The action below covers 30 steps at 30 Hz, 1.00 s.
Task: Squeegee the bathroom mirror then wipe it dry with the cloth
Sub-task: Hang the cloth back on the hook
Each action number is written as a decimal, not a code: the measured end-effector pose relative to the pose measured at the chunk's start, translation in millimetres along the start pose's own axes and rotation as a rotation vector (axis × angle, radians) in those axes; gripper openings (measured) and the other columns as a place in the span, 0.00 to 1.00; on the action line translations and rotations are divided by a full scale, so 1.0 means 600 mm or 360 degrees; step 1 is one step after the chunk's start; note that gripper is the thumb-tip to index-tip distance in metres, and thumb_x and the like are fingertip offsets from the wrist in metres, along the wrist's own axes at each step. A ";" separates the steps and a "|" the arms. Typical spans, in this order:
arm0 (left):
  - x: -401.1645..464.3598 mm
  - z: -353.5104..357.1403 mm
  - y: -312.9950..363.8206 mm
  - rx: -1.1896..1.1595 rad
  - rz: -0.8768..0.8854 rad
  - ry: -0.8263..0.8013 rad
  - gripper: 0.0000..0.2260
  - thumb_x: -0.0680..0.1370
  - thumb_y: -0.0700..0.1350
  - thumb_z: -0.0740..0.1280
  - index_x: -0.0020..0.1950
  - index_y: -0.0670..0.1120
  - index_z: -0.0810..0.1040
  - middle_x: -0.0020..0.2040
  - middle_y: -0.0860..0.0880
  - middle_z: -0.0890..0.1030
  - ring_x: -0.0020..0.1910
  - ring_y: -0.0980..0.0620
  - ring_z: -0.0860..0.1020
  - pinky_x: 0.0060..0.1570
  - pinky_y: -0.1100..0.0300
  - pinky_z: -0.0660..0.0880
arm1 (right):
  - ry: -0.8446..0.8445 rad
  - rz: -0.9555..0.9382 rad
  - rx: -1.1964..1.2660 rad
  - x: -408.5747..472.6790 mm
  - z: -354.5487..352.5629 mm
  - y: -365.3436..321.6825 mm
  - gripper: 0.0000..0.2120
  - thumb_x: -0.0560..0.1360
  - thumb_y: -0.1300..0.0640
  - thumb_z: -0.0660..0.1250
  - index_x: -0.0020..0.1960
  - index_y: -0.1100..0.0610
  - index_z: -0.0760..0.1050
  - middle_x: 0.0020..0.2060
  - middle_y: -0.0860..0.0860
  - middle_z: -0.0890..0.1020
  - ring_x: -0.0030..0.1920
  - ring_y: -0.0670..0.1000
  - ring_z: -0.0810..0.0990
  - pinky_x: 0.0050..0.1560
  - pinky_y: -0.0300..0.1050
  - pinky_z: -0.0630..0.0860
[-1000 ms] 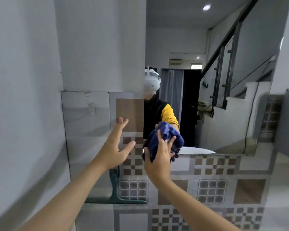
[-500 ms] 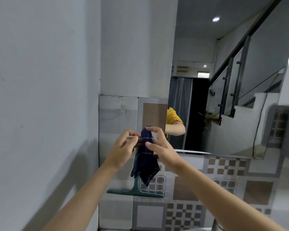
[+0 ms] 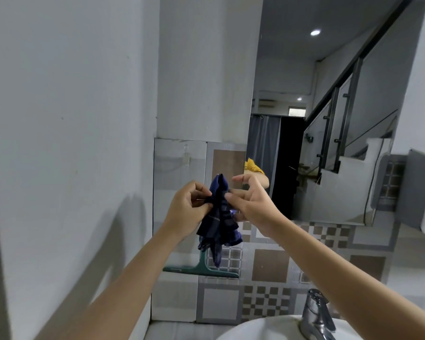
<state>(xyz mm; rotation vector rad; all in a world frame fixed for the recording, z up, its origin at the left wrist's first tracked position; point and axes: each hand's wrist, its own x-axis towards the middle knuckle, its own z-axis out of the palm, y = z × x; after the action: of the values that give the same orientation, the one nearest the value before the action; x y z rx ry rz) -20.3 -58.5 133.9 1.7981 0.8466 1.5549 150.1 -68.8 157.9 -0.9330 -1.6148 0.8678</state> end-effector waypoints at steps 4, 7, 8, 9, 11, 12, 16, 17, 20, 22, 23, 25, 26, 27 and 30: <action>-0.002 -0.009 0.018 -0.0013 0.0032 0.0055 0.17 0.72 0.26 0.61 0.41 0.47 0.79 0.39 0.47 0.82 0.37 0.55 0.80 0.38 0.61 0.78 | 0.0037 -0.0141 0.0024 -0.002 0.004 -0.011 0.13 0.72 0.67 0.71 0.49 0.55 0.70 0.42 0.52 0.86 0.38 0.53 0.85 0.32 0.49 0.81; 0.000 -0.016 0.032 0.0090 0.0015 0.0158 0.17 0.72 0.28 0.61 0.45 0.47 0.81 0.43 0.46 0.83 0.41 0.51 0.81 0.42 0.59 0.78 | 0.0149 -0.0344 -0.0237 0.004 0.009 -0.015 0.15 0.73 0.72 0.67 0.41 0.52 0.77 0.38 0.49 0.85 0.38 0.55 0.85 0.33 0.48 0.82; 0.002 -0.019 0.034 0.0112 -0.0004 0.0212 0.15 0.73 0.29 0.62 0.47 0.46 0.82 0.43 0.45 0.84 0.40 0.50 0.81 0.41 0.60 0.77 | 0.0183 -0.0402 -0.0337 0.007 0.011 -0.016 0.17 0.73 0.73 0.65 0.40 0.51 0.80 0.36 0.47 0.84 0.36 0.51 0.84 0.33 0.43 0.81; 0.004 -0.022 0.037 0.0112 -0.0023 0.0258 0.11 0.73 0.32 0.64 0.48 0.45 0.82 0.43 0.44 0.84 0.40 0.49 0.80 0.40 0.60 0.77 | 0.0205 -0.0429 -0.0437 0.011 0.012 -0.017 0.18 0.74 0.73 0.63 0.41 0.51 0.81 0.33 0.44 0.83 0.32 0.45 0.82 0.32 0.38 0.79; 0.011 -0.030 0.043 0.0177 -0.0024 0.0292 0.05 0.73 0.40 0.70 0.49 0.45 0.82 0.43 0.46 0.84 0.41 0.50 0.81 0.43 0.61 0.77 | 0.0250 -0.0425 -0.0640 0.022 0.012 -0.017 0.17 0.76 0.71 0.60 0.47 0.52 0.82 0.23 0.39 0.78 0.23 0.41 0.74 0.27 0.31 0.71; 0.017 -0.034 0.045 0.0296 0.0006 0.0291 0.07 0.72 0.42 0.71 0.49 0.45 0.82 0.44 0.48 0.84 0.42 0.51 0.81 0.44 0.61 0.77 | 0.0282 -0.0422 -0.0725 0.030 0.014 -0.017 0.16 0.76 0.69 0.60 0.49 0.52 0.81 0.21 0.39 0.77 0.22 0.41 0.72 0.26 0.31 0.69; 0.050 -0.040 0.042 0.0825 0.0152 0.0342 0.11 0.73 0.39 0.70 0.55 0.45 0.81 0.51 0.49 0.82 0.47 0.52 0.77 0.48 0.63 0.70 | 0.0338 -0.0461 -0.0837 0.073 0.026 -0.032 0.07 0.74 0.59 0.70 0.52 0.55 0.81 0.39 0.46 0.82 0.38 0.43 0.79 0.39 0.33 0.75; 0.061 -0.042 0.040 0.0900 0.0184 0.0380 0.11 0.73 0.38 0.69 0.56 0.44 0.81 0.52 0.48 0.83 0.50 0.50 0.78 0.49 0.62 0.71 | 0.0321 -0.0487 -0.0894 0.087 0.027 -0.037 0.09 0.73 0.58 0.71 0.53 0.55 0.81 0.43 0.49 0.83 0.41 0.45 0.80 0.41 0.32 0.75; 0.095 -0.054 0.038 0.1046 0.0247 0.0509 0.14 0.74 0.36 0.64 0.57 0.45 0.81 0.53 0.46 0.84 0.52 0.46 0.80 0.48 0.59 0.74 | 0.0206 -0.0655 -0.1223 0.135 0.025 -0.053 0.13 0.74 0.56 0.70 0.58 0.54 0.80 0.49 0.53 0.83 0.48 0.52 0.80 0.49 0.43 0.77; 0.121 -0.064 0.041 0.1097 0.0278 0.0601 0.15 0.74 0.36 0.62 0.57 0.46 0.81 0.51 0.46 0.84 0.50 0.46 0.80 0.46 0.59 0.74 | 0.0142 -0.0728 -0.1385 0.165 0.025 -0.064 0.15 0.75 0.55 0.69 0.61 0.52 0.77 0.50 0.53 0.75 0.47 0.54 0.77 0.49 0.48 0.76; 0.134 -0.070 0.042 0.1103 0.0292 0.0637 0.15 0.74 0.36 0.62 0.56 0.47 0.82 0.50 0.46 0.84 0.48 0.47 0.80 0.44 0.59 0.73 | 0.0126 -0.0744 -0.1426 0.180 0.026 -0.070 0.15 0.76 0.55 0.68 0.62 0.50 0.77 0.50 0.53 0.71 0.45 0.54 0.76 0.47 0.48 0.76; 0.161 -0.081 0.044 0.1107 0.0296 0.0656 0.13 0.75 0.38 0.63 0.55 0.48 0.82 0.47 0.47 0.84 0.42 0.49 0.78 0.41 0.59 0.73 | 0.0131 -0.0766 -0.1486 0.210 0.032 -0.080 0.15 0.77 0.52 0.67 0.63 0.48 0.75 0.50 0.52 0.67 0.42 0.52 0.74 0.44 0.47 0.76; 0.175 -0.088 0.043 0.1106 0.0276 0.0643 0.11 0.75 0.40 0.65 0.54 0.48 0.83 0.45 0.47 0.84 0.40 0.50 0.78 0.40 0.58 0.73 | 0.0137 -0.0758 -0.1520 0.224 0.036 -0.084 0.15 0.77 0.49 0.66 0.63 0.47 0.74 0.50 0.51 0.67 0.42 0.52 0.74 0.43 0.47 0.76; 0.189 -0.095 0.040 0.1097 0.0246 0.0626 0.10 0.75 0.42 0.67 0.53 0.48 0.83 0.45 0.47 0.84 0.40 0.50 0.78 0.40 0.58 0.74 | 0.0146 -0.0745 -0.1550 0.241 0.040 -0.084 0.15 0.77 0.47 0.65 0.63 0.47 0.74 0.50 0.52 0.67 0.41 0.52 0.75 0.42 0.47 0.76; 0.222 -0.112 0.019 0.1107 0.0148 0.0566 0.09 0.73 0.43 0.70 0.53 0.47 0.83 0.46 0.46 0.85 0.43 0.49 0.80 0.42 0.58 0.75 | 0.0123 -0.0661 -0.1602 0.279 0.055 -0.071 0.15 0.77 0.45 0.63 0.63 0.46 0.72 0.51 0.52 0.68 0.41 0.53 0.75 0.41 0.46 0.75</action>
<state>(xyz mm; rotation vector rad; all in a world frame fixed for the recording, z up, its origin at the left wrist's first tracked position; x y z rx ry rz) -71.7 42.4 231.8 2.0606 1.6538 1.8120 84.0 59.8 258.4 -1.1899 -2.0849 -0.3350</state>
